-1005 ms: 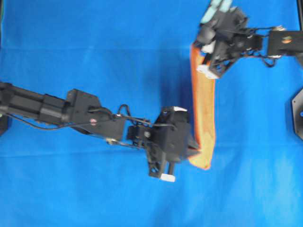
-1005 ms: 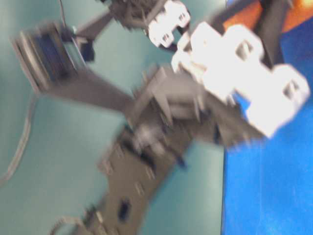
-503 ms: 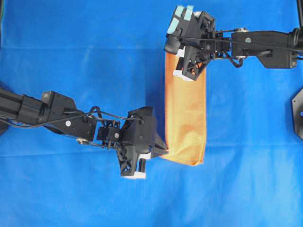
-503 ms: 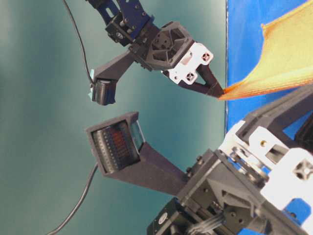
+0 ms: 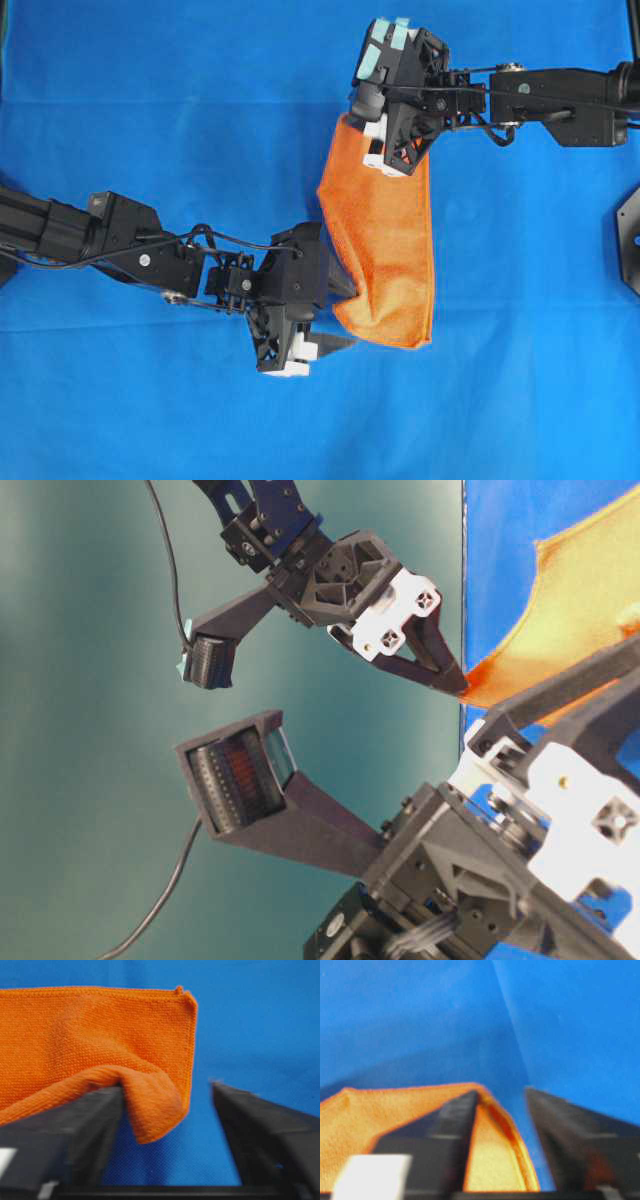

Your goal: Fold the orange towel.

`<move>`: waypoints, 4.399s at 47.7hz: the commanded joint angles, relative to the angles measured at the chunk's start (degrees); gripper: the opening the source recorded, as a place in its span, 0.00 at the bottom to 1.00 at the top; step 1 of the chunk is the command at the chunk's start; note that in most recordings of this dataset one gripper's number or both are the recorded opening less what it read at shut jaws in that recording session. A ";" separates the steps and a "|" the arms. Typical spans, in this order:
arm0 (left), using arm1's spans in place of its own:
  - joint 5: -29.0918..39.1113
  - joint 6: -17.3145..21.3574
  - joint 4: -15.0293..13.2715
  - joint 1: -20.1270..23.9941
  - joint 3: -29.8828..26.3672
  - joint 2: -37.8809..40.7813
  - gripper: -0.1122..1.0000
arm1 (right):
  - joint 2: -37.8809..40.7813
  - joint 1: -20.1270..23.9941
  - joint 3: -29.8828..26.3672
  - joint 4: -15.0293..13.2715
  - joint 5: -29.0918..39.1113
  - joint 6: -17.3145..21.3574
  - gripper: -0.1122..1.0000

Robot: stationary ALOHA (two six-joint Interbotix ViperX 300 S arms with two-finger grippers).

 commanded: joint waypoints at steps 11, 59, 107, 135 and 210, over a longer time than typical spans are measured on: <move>7.29 -0.44 -0.09 -0.44 0.18 -5.71 0.89 | -1.49 0.35 -0.53 -0.18 -0.18 -0.26 0.65; -8.70 2.20 0.18 12.48 31.90 -42.98 0.88 | -41.66 3.69 31.29 5.54 -12.92 2.46 0.65; -10.63 3.16 0.09 15.64 25.66 -35.16 0.88 | -37.97 0.79 28.04 6.42 -8.70 1.49 0.65; -4.92 6.77 0.09 28.39 7.29 -5.45 0.88 | -8.35 -7.65 18.63 0.88 -10.20 1.32 0.65; -3.52 12.22 0.26 30.23 5.45 -4.39 0.13 | -11.16 -9.23 18.28 0.97 -7.65 1.49 0.15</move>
